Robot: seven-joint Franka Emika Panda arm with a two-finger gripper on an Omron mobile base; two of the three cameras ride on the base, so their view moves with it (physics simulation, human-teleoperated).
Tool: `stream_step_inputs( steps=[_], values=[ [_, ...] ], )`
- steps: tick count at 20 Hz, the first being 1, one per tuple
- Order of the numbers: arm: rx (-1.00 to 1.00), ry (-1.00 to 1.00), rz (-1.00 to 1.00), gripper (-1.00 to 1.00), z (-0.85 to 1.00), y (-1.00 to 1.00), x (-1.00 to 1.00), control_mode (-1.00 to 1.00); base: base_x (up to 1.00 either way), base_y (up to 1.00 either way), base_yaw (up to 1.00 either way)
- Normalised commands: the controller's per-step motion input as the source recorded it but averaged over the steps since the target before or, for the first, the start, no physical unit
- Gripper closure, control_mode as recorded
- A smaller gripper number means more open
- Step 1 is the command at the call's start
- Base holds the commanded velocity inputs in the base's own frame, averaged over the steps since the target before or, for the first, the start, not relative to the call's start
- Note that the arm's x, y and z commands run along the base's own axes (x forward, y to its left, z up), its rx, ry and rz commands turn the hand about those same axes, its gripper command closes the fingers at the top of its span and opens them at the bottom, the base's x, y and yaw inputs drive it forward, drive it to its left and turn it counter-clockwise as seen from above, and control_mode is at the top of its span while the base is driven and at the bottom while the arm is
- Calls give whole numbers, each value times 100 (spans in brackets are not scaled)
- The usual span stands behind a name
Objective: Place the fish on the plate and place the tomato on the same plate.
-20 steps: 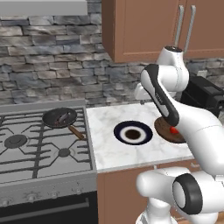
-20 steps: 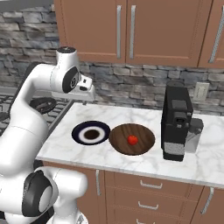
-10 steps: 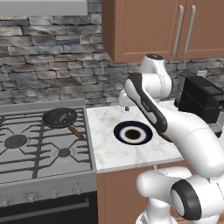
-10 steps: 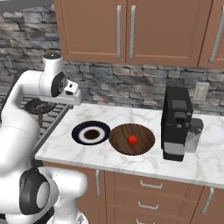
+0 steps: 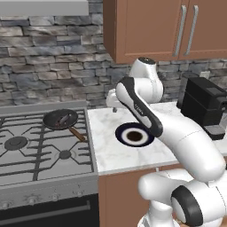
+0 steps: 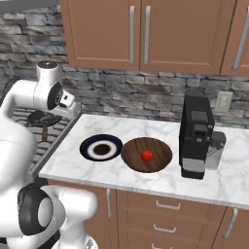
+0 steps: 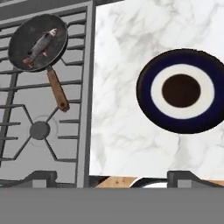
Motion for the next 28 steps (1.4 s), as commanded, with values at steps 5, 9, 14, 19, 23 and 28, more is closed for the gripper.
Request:
stream_step_inputs(
  steps=[5, 9, 14, 19, 23, 28],
  values=[
    [0, 6, -3, -100, 1, 54, 39, -100, 0, 0, 0],
    [-3, 6, -9, -100, 0, 81, 23, -100, 0, 0, 0],
    [-2, 0, -17, -100, 0, 72, 24, -100, 0, 0, 0],
    [-4, 5, -21, -100, -1, 62, 35, -100, 0, 0, 0],
    [-1, 5, -22, -100, -22, 27, 30, -100, 0, 0, 0],
    [-2, 4, -13, -100, -35, 16, 35, -100, 0, 0, 0]
  ],
)
